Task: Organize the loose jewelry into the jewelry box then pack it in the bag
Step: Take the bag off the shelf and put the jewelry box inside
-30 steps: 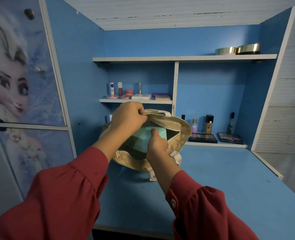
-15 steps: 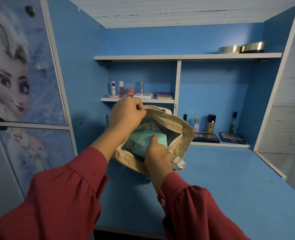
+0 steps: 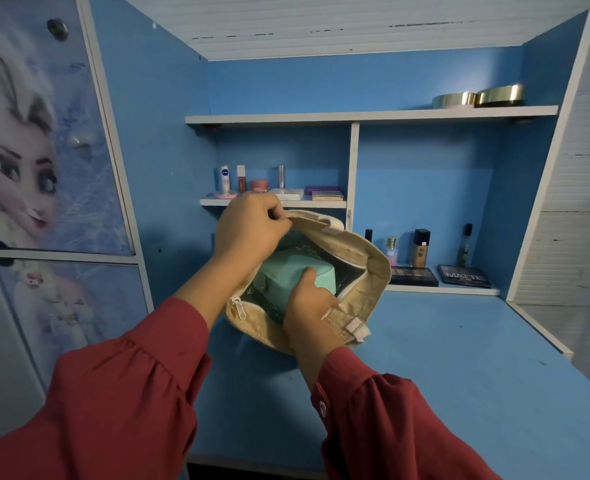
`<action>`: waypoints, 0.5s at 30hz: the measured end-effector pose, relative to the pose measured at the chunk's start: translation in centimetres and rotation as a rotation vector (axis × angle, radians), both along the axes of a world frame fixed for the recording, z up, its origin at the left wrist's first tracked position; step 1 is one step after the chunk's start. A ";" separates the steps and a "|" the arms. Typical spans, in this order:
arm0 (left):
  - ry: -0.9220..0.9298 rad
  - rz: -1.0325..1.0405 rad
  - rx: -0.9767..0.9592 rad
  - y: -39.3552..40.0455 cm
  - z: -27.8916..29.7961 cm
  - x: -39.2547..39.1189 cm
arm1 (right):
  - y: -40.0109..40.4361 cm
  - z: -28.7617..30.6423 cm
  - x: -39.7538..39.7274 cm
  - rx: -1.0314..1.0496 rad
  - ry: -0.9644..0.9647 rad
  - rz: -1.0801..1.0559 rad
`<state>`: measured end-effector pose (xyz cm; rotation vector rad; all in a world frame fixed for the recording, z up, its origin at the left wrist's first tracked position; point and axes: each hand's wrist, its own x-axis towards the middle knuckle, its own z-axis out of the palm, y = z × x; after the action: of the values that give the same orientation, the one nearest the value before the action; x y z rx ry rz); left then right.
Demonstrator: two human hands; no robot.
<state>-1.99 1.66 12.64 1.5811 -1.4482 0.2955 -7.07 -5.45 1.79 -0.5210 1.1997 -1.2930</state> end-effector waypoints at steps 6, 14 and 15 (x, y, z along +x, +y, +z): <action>-0.019 -0.019 0.020 -0.3 -0.7 -0.5 | -0.4 -0.6 0.0 0.010 -0.032 0.060; -0.028 0.021 0.104 -0.9 -2.0 0.0 | -1.0 -0.4 -2.4 -0.004 0.235 0.560; -0.031 0.020 0.109 -0.9 -2.0 0.0 | -1.0 0.0 -3.2 0.002 0.252 0.614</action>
<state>-2.03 0.73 10.65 1.6861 -1.4946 0.2572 -10.30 -6.42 1.79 -0.9843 1.1197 -0.7136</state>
